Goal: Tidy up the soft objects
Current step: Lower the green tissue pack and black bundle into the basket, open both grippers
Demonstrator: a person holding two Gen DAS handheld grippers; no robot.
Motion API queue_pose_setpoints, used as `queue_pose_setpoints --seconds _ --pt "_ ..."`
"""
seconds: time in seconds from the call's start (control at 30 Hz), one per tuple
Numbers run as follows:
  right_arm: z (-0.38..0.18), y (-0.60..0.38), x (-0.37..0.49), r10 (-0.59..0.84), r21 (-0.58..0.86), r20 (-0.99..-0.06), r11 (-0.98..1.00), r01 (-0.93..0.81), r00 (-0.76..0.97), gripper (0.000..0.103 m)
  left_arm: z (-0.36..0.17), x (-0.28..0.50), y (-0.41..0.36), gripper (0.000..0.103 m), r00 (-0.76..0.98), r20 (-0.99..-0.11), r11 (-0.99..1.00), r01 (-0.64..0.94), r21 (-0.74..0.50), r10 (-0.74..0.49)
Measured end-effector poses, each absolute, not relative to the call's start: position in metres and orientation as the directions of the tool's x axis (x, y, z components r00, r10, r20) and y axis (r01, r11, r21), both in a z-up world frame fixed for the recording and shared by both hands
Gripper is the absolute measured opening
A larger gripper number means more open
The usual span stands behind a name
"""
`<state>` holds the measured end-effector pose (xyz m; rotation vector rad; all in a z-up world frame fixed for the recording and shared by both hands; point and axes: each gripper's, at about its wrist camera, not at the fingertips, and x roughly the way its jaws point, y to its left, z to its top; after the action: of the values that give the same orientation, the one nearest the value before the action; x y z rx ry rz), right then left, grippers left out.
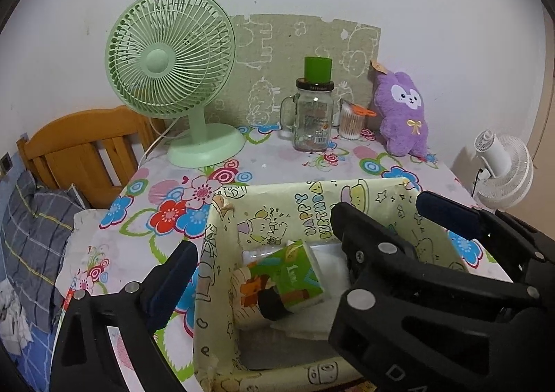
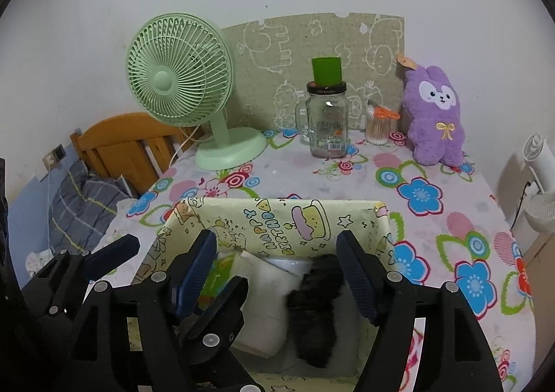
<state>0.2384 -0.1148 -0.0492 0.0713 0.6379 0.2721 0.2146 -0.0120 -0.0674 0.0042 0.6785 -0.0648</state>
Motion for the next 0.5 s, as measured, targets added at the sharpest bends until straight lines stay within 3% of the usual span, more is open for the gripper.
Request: queue_pose_setpoints --seconds 0.23,0.5 --pt "-0.037 -0.119 0.222 0.248 0.132 -0.556 0.969 -0.210 0.793 0.088 -0.055 0.199 -0.016 0.098 0.794 -0.604 0.997 0.077 -0.013 -0.070" --pt "-0.022 -0.125 0.197 0.217 0.113 -0.528 0.976 -0.185 0.821 0.092 -0.042 0.177 -0.022 0.098 0.816 -0.572 0.996 0.089 -0.012 -0.080"
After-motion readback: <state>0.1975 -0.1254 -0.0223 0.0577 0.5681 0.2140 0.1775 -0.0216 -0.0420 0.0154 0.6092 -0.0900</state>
